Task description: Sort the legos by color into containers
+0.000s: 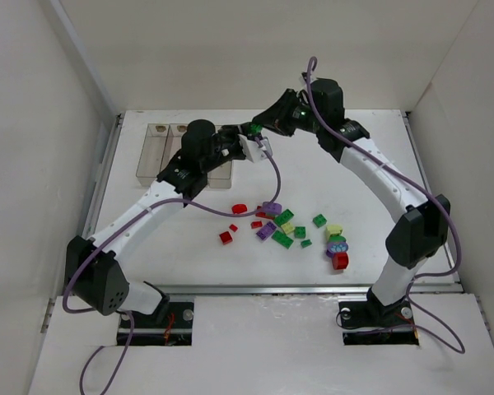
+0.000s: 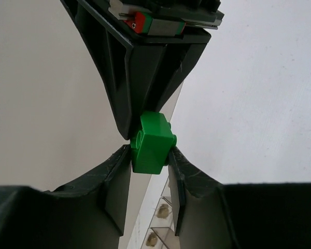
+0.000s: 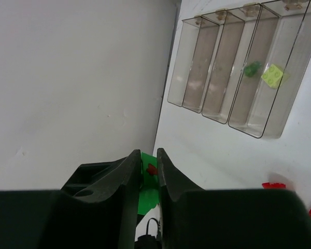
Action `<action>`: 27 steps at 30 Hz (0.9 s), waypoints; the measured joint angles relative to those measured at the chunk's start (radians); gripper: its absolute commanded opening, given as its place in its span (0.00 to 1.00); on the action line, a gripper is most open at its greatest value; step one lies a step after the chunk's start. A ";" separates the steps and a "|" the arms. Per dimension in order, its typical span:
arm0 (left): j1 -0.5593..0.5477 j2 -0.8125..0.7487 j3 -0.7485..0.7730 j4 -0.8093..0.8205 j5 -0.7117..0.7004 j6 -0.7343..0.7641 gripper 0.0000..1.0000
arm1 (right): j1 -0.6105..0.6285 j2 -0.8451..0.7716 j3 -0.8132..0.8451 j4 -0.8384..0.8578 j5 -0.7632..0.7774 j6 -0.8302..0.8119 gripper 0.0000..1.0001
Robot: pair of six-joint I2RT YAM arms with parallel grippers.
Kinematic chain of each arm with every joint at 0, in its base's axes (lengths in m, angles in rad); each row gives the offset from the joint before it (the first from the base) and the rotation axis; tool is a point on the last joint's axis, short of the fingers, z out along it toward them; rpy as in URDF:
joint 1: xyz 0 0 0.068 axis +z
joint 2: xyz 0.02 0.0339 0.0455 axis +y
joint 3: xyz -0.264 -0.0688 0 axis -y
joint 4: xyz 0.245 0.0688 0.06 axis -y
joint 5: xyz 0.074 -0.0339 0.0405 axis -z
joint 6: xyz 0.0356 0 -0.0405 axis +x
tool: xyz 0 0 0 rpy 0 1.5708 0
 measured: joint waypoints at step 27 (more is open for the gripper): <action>0.423 0.583 0.351 -0.408 -0.153 -0.461 0.00 | -0.146 -0.103 -0.220 -0.156 0.187 -0.222 1.00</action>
